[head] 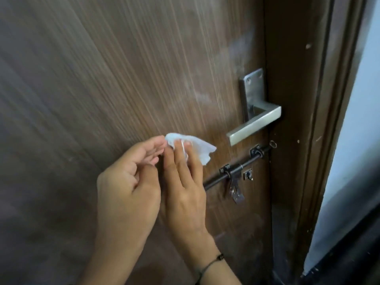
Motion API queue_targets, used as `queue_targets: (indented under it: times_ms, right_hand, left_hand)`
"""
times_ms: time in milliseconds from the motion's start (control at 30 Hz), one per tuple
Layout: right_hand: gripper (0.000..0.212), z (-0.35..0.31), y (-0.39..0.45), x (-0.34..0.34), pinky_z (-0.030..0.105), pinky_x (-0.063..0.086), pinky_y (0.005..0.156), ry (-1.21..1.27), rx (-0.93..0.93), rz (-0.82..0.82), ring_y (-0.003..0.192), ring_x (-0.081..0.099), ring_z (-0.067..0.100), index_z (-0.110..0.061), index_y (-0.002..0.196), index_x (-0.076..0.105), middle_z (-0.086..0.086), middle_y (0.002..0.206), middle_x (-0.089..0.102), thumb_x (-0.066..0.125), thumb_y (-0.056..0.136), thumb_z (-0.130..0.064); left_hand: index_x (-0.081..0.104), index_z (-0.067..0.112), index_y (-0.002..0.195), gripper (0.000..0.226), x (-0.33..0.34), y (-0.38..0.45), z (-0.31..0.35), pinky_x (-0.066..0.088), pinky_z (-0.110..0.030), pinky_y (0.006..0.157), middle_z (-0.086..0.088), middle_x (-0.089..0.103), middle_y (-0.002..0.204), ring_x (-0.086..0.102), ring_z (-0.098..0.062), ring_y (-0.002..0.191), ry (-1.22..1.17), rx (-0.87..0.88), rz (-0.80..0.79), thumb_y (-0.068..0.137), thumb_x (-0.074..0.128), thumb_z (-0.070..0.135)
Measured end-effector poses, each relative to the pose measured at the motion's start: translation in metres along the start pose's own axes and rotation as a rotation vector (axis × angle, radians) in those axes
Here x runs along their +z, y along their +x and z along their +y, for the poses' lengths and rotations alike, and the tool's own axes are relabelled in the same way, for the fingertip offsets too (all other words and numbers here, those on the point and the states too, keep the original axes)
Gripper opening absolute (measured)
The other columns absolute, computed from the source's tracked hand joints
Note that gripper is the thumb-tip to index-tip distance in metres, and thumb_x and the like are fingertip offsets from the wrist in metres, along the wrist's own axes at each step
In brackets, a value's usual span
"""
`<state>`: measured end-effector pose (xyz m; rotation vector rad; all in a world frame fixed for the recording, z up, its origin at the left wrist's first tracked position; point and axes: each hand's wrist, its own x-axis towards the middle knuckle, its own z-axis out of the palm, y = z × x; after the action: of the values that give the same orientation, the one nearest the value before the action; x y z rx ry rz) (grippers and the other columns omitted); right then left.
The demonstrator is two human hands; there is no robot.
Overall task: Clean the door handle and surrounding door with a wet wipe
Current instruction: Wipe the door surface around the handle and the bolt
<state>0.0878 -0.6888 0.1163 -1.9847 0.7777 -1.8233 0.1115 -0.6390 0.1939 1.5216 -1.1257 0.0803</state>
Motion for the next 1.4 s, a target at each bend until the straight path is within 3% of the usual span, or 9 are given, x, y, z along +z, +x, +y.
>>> queue_targets:
  times_ms: [167, 300, 433, 533, 800, 967, 1133, 1300, 1400]
  right_hand:
    - [0.057, 0.008, 0.057, -0.004, 0.019, 0.004, 0.116, 0.179, 0.431, 0.146, 0.143, 0.015, 0.028, -0.004, 0.142, 0.025, 0.009, 0.151, 0.024, 0.038, 0.087, -0.002]
    - [0.054, -0.032, 0.040, 0.004, 0.032, 0.005, 0.118, 0.215, 0.111, 0.005, 0.144, 0.005, 0.024, -0.007, 0.142, 0.010, 0.002, 0.149, 0.009, 0.032, 0.092, -0.010]
    - [0.056, -0.003, 0.063, -0.005, 0.023, -0.005, 0.117, 0.303, 0.409, 0.026, 0.143, -0.010, 0.008, -0.019, 0.140, 0.000, -0.009, 0.149, -0.004, 0.031, 0.095, -0.010]
    - [0.061, -0.018, 0.080, -0.009, 0.015, -0.013, 0.113, 0.313, 0.207, -0.090, 0.141, -0.019, 0.009, -0.022, 0.140, -0.007, -0.010, 0.149, -0.015, 0.034, 0.095, -0.014]
    - [0.062, -0.024, 0.111, -0.015, 0.028, -0.016, 0.113, 0.407, 0.418, -0.080, 0.136, -0.030, 0.002, -0.024, 0.141, -0.016, -0.016, 0.145, -0.025, 0.022, 0.093, -0.031]
    - [0.061, -0.040, 0.072, -0.015, 0.033, -0.013, 0.116, 0.260, 0.059, -0.305, 0.139, -0.026, 0.010, -0.029, 0.139, -0.019, -0.019, 0.146, -0.026, 0.024, 0.095, -0.031]
    - [0.060, -0.010, 0.126, -0.027, 0.041, -0.011, 0.118, 0.320, 0.391, -0.110, 0.137, -0.029, 0.004, -0.029, 0.136, -0.018, -0.020, 0.143, -0.025, 0.022, 0.091, -0.030]
    - [0.060, -0.016, 0.109, -0.034, 0.037, -0.013, 0.116, 0.115, -0.045, -0.347, 0.141, -0.023, 0.013, -0.025, 0.143, -0.010, -0.012, 0.151, -0.018, 0.019, 0.092, -0.038]
    - [0.059, 0.013, 0.136, -0.048, 0.043, -0.006, 0.118, 0.106, 0.081, -0.253, 0.139, -0.025, 0.013, -0.022, 0.139, -0.010, -0.008, 0.149, -0.016, 0.023, 0.092, -0.034]
  left_hand:
    - [0.067, 0.033, 0.093, 0.044, -0.011, 0.010, 0.025, 0.050, -0.024, 0.089, 0.020, 0.070, 0.100, 0.066, -0.002, 0.096, 0.031, 0.056, 0.030, 0.076, 0.040, 0.003]
    - [0.066, 0.034, 0.095, 0.045, -0.015, 0.017, 0.042, 0.050, -0.026, 0.091, 0.019, 0.070, 0.101, 0.065, -0.002, 0.097, 0.030, 0.056, 0.033, 0.074, 0.039, 0.005]
    - [0.066, 0.032, 0.098, 0.044, -0.013, 0.020, 0.059, 0.049, -0.021, 0.089, 0.022, 0.068, 0.103, 0.064, 0.001, 0.097, 0.047, 0.104, 0.033, 0.075, 0.039, 0.005]
    - [0.066, 0.031, 0.097, 0.043, -0.009, 0.021, 0.065, 0.050, -0.026, 0.091, 0.021, 0.069, 0.102, 0.065, -0.001, 0.098, 0.017, 0.075, 0.046, 0.076, 0.040, 0.005]
    - [0.065, 0.032, 0.100, 0.044, -0.005, 0.025, 0.075, 0.050, -0.026, 0.091, 0.017, 0.070, 0.100, 0.064, 0.000, 0.098, 0.030, 0.078, 0.063, 0.077, 0.040, 0.005]
    - [0.066, 0.033, 0.096, 0.042, -0.016, 0.031, 0.078, 0.049, -0.027, 0.093, 0.024, 0.067, 0.103, 0.063, 0.000, 0.099, 0.015, 0.058, 0.126, 0.075, 0.041, 0.007]
    - [0.065, 0.033, 0.100, 0.043, -0.026, 0.033, 0.085, 0.048, -0.022, 0.092, 0.022, 0.067, 0.105, 0.063, 0.001, 0.099, 0.049, 0.104, 0.151, 0.077, 0.040, 0.007]
    - [0.065, 0.037, 0.099, 0.043, -0.026, 0.036, 0.088, 0.046, -0.021, 0.092, 0.026, 0.067, 0.104, 0.063, 0.003, 0.098, 0.046, 0.068, 0.168, 0.076, 0.040, 0.010]
    - [0.063, 0.040, 0.100, 0.043, -0.020, 0.042, 0.093, 0.045, -0.015, 0.090, 0.027, 0.067, 0.103, 0.063, 0.005, 0.098, 0.049, 0.073, 0.166, 0.076, 0.040, 0.012]
